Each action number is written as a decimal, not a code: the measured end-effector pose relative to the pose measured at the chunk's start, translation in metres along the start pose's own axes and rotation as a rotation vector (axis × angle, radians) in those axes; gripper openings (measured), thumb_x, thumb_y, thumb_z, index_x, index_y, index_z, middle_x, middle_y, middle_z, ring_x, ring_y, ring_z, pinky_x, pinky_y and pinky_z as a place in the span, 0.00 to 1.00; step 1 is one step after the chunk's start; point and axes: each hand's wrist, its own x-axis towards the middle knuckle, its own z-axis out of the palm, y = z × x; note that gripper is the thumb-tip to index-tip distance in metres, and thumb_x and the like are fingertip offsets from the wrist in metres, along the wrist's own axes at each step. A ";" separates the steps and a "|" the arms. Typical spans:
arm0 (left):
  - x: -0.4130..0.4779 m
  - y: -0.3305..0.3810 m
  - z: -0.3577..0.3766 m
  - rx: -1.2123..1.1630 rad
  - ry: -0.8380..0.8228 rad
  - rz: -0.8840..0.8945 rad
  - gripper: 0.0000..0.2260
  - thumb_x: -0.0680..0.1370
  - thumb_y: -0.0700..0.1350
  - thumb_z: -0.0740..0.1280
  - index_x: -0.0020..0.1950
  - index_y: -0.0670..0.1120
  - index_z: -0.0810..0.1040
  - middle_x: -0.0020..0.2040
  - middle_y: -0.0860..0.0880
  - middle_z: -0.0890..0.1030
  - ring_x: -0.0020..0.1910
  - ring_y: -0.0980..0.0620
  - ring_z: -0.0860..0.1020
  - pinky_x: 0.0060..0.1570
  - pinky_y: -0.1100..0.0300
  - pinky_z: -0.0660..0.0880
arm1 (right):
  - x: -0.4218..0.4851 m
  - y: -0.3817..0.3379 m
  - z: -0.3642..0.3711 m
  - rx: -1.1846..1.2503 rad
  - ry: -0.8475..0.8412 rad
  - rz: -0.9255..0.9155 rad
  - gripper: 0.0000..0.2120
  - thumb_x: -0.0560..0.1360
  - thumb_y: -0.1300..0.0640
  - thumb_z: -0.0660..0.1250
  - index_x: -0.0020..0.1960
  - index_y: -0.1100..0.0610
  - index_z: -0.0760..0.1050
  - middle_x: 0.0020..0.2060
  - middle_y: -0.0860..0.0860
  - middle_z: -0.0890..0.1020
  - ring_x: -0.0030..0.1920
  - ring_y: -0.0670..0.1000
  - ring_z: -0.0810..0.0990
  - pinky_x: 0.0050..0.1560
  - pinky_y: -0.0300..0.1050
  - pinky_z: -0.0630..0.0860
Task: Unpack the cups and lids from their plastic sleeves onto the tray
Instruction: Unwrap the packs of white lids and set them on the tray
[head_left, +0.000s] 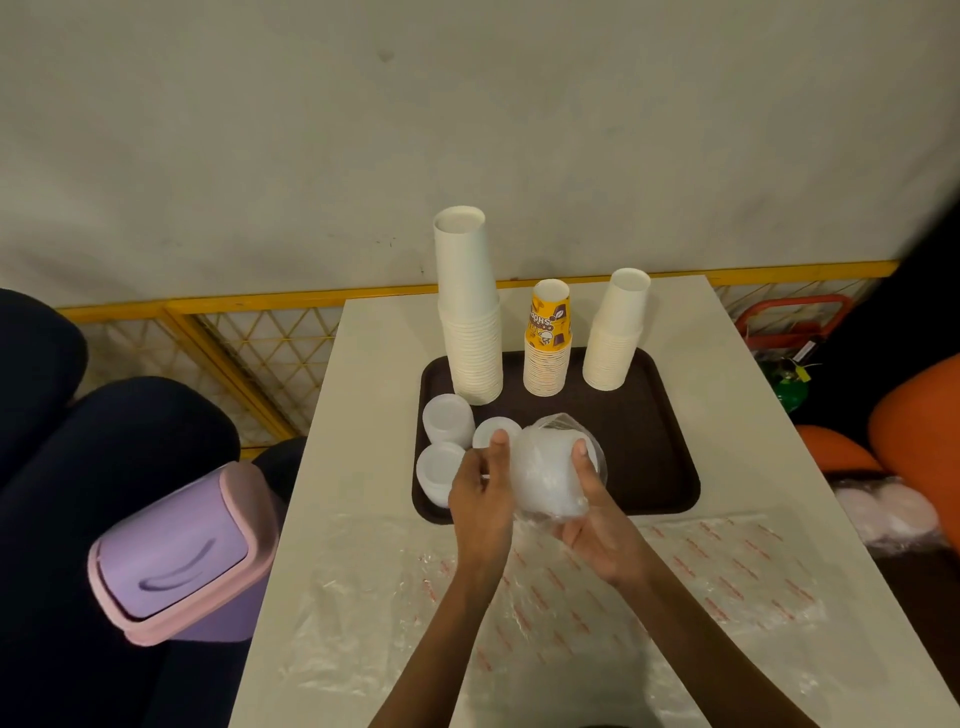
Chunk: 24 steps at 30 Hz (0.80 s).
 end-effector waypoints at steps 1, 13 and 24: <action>-0.002 0.002 0.002 0.001 0.016 0.035 0.14 0.79 0.52 0.61 0.42 0.42 0.75 0.38 0.50 0.77 0.38 0.55 0.76 0.39 0.67 0.74 | 0.001 0.001 0.000 0.048 0.013 0.028 0.58 0.38 0.42 0.84 0.64 0.55 0.68 0.55 0.59 0.81 0.54 0.59 0.81 0.52 0.57 0.80; 0.001 0.004 -0.003 -0.041 0.110 0.209 0.21 0.79 0.42 0.65 0.27 0.44 0.63 0.20 0.56 0.64 0.24 0.59 0.65 0.29 0.71 0.65 | -0.016 -0.006 0.004 0.138 -0.166 0.005 0.56 0.44 0.40 0.83 0.67 0.56 0.68 0.54 0.61 0.80 0.51 0.60 0.83 0.43 0.54 0.81; -0.005 -0.019 -0.018 0.231 0.060 0.258 0.05 0.80 0.42 0.62 0.45 0.48 0.73 0.39 0.56 0.77 0.40 0.55 0.76 0.39 0.68 0.74 | -0.027 -0.005 0.013 0.269 -0.102 -0.140 0.46 0.52 0.43 0.80 0.67 0.55 0.68 0.47 0.61 0.82 0.46 0.61 0.82 0.38 0.59 0.82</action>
